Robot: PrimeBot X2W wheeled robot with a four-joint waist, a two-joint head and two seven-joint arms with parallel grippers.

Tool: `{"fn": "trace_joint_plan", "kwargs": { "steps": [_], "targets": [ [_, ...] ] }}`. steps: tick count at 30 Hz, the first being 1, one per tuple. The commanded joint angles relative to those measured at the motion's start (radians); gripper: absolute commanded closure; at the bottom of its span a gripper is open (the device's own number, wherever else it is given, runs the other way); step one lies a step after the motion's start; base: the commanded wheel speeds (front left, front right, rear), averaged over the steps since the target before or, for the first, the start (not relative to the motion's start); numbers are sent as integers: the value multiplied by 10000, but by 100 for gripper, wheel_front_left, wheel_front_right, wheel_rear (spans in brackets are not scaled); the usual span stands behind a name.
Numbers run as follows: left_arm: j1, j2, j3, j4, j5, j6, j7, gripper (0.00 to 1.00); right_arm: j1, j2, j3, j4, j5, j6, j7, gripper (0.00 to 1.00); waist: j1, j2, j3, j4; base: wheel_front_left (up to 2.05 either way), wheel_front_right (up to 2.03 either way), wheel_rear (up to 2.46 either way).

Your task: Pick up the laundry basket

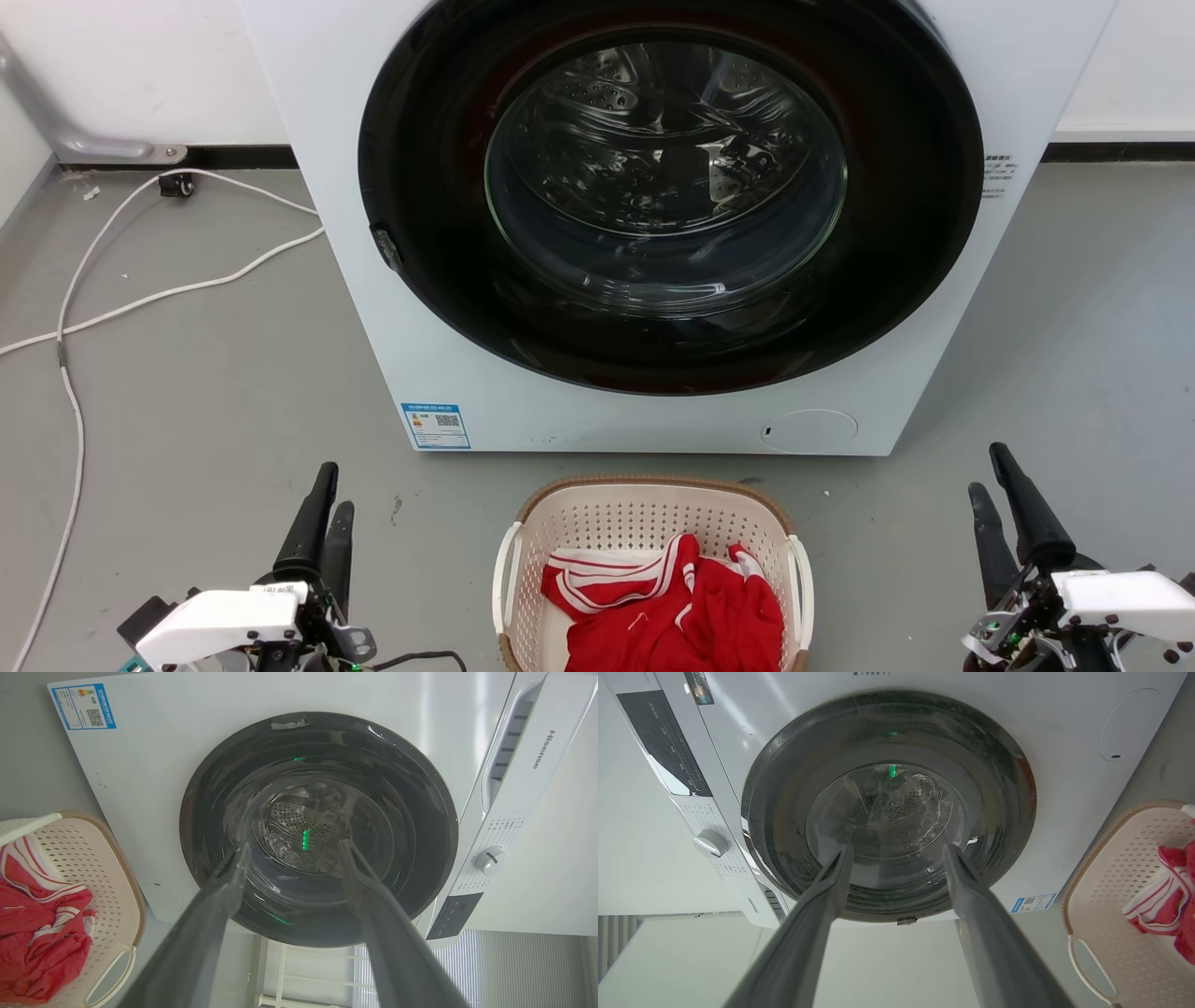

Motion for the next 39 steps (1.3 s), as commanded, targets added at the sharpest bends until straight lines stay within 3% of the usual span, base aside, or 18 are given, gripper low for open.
{"fn": "trace_joint_plan", "kwargs": {
  "steps": [1, 15, 16, 18, 20, 31, 39],
  "targets": [
    [-59, 27, -54, -257, 97, -5, -111, 0, -88, -29, 49, -274, -112, 2, -106, 0, 0, 0, 1, -2, 0, 0, 0],
    [146, 32, 406, -434, 1283, 37, -703, 0, 27, -27, -167, -442, -1673, 3, -696, 0, 0, 0, -2, -3, 0, 0, 0],
    [140, 33, 596, -442, 1549, 166, -787, 0, 29, -26, -110, -561, -1997, 3, -778, 59, 0, 0, -1, -3, 0, 0, 0],
    [133, 34, 664, -478, 1691, 210, -826, 0, 27, -28, -169, -637, -2170, 3, -821, 55, 0, 0, -1, -4, 0, 0, 0],
    [134, 33, 728, -574, 1966, 257, -906, 0, 27, -28, -254, -789, -2503, 3, -902, 0, 0, 0, 1, -2, 0, 0, 0],
    [184, 38, 926, -1481, 3465, 530, -1321, 0, 39, -26, -406, -1794, -5292, 4, -1314, 0, 0, 0, 59, 12, 0, 0, 0],
    [306, 40, 102, -2706, 6275, 1076, -1598, 0, 80, -25, -57, -2313, -7714, 3, -1591, 0, 0, 0, 150, 1, 0, 0, 0]
  ]
}}
